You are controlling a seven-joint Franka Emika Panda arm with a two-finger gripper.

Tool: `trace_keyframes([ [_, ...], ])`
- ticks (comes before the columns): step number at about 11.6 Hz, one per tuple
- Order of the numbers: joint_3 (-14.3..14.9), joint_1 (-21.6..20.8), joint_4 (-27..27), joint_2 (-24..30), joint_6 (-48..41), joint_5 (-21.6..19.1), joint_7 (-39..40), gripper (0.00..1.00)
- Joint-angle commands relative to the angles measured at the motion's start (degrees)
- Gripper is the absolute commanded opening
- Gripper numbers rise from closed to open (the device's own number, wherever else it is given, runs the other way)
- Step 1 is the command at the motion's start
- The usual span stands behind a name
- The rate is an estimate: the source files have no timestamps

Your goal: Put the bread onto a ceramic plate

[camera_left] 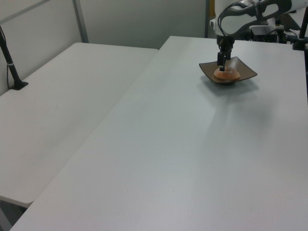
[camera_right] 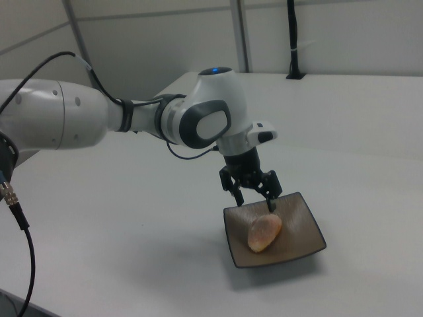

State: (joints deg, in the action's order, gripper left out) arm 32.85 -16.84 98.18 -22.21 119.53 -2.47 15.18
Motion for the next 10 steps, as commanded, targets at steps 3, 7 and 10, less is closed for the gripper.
trace_keyframes([
  [3, -5.7, 2.8, -2.6, 9.1, -6.0, -2.7, -8.0, 1.00],
  [7, -18.2, 5.8, -2.6, 15.2, -11.3, -1.8, -16.9, 1.00],
  [10, -25.3, 6.7, -2.3, 16.7, -15.7, 0.6, -20.5, 1.00],
])
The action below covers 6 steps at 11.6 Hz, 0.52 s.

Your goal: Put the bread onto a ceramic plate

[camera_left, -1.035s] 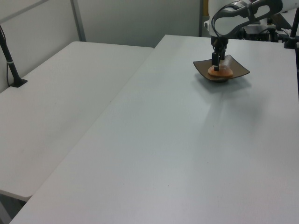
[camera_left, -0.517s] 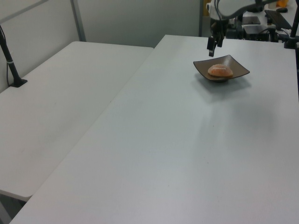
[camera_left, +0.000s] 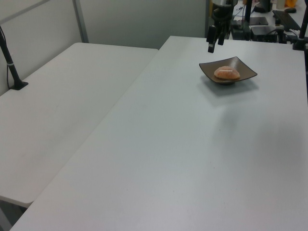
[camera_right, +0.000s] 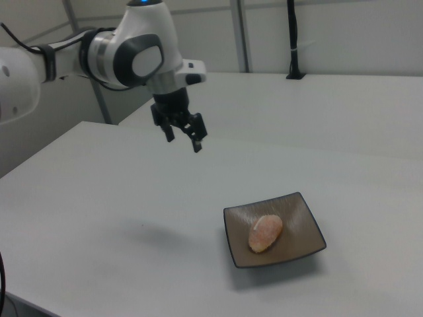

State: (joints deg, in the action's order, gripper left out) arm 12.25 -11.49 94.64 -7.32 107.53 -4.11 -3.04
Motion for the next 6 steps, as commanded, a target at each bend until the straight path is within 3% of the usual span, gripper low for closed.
trace_keyframes([
  [1, -6.3, 1.7, 1.4, 2.4, -4.8, 2.6, -3.3, 1.00],
  [6, -10.4, 2.9, 1.7, 3.6, -7.0, 4.4, -5.2, 1.00],
])
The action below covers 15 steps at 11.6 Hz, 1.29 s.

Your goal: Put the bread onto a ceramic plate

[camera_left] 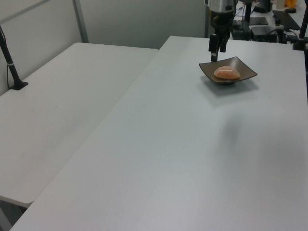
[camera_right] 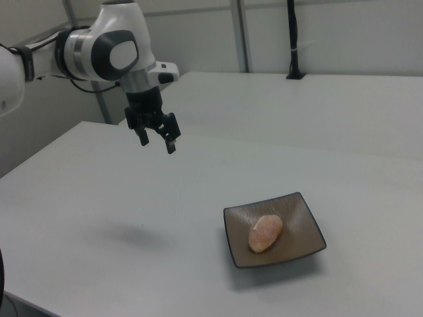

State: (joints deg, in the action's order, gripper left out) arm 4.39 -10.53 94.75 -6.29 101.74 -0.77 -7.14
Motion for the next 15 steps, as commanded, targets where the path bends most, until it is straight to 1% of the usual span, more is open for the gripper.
trace_keyframes([
  [1, -3.7, 2.6, 2.3, 3.2, -1.2, 1.0, -1.1, 1.00],
  [2, -4.7, 3.5, 2.9, 4.3, -1.3, 1.0, -1.1, 1.00],
  [5, -6.0, 4.6, 5.1, 6.4, -1.3, 0.9, -1.1, 1.00],
  [7, -9.0, 7.9, 5.9, 6.9, -1.3, 0.9, -1.0, 1.00],
  [8, -10.1, 8.9, 6.0, 7.0, -1.3, 0.9, -1.1, 1.00],
  [11, -10.1, 8.6, 5.9, 6.8, -1.1, 0.5, -1.3, 1.00],
  [15, -9.0, 8.3, 5.7, 6.7, -1.0, 0.2, -1.2, 1.00],
])
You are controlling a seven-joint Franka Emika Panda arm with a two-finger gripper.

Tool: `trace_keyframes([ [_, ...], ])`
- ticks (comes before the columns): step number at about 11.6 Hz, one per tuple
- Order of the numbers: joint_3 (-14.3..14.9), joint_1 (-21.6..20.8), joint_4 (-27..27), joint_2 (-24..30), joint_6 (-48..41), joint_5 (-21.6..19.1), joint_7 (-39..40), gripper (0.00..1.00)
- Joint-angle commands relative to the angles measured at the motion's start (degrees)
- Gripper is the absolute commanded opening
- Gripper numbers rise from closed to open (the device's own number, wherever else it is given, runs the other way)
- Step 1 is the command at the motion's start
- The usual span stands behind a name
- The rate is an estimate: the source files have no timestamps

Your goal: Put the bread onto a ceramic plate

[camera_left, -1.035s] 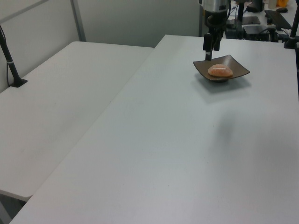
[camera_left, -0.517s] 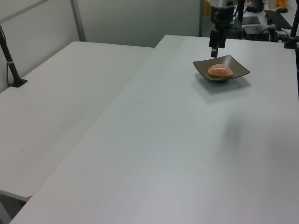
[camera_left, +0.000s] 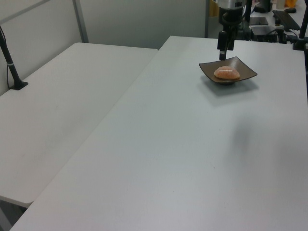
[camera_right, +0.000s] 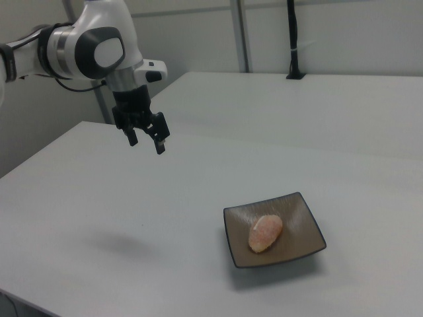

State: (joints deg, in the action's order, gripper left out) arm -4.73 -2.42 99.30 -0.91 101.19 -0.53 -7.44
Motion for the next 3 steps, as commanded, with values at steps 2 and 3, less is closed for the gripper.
trace_keyframes([
  [2, 0.2, 0.1, 1.2, 1.3, -0.5, 0.2, -0.9, 1.00],
  [3, 0.2, 0.1, 1.2, 1.3, -0.3, 0.3, -0.9, 1.00],
])
